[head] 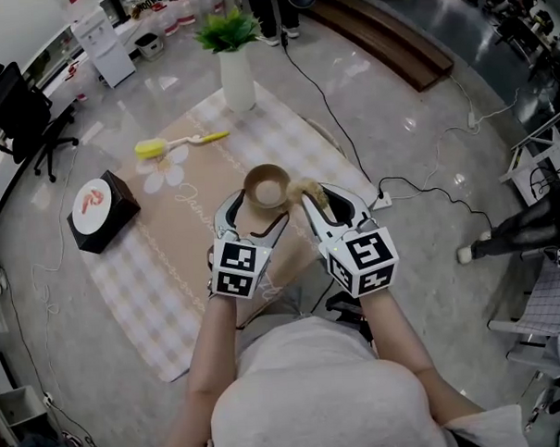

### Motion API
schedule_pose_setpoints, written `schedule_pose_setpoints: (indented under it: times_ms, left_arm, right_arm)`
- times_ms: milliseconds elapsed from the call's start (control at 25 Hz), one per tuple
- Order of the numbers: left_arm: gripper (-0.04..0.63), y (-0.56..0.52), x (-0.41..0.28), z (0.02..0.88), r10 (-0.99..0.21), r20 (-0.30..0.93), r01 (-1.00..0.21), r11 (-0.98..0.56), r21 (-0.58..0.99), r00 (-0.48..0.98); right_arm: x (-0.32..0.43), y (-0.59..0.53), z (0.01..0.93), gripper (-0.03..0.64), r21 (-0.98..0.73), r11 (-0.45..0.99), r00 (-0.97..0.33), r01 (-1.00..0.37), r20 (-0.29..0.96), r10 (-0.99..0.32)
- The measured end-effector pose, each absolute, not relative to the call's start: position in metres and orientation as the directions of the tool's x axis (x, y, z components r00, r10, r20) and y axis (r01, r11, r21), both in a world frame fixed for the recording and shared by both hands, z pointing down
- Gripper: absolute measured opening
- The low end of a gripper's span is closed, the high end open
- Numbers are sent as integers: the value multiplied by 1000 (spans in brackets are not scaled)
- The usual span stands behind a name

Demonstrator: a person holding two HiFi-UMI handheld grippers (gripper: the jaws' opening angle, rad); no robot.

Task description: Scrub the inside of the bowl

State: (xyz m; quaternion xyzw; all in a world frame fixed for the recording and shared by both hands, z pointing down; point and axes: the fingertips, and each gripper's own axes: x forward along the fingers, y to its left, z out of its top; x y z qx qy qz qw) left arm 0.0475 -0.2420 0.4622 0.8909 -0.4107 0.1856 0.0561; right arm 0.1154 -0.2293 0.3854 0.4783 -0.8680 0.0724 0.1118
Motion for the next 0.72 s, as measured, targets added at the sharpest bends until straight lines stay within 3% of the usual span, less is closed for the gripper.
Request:
schedule_pose_setpoints:
  times_ms: [720]
  left_arm:
    - [460, -281, 44, 543, -628, 530, -735, -678, -13, 570]
  right_arm:
    - [108, -278, 428, 98, -62, 567, -547, -821, 369, -751]
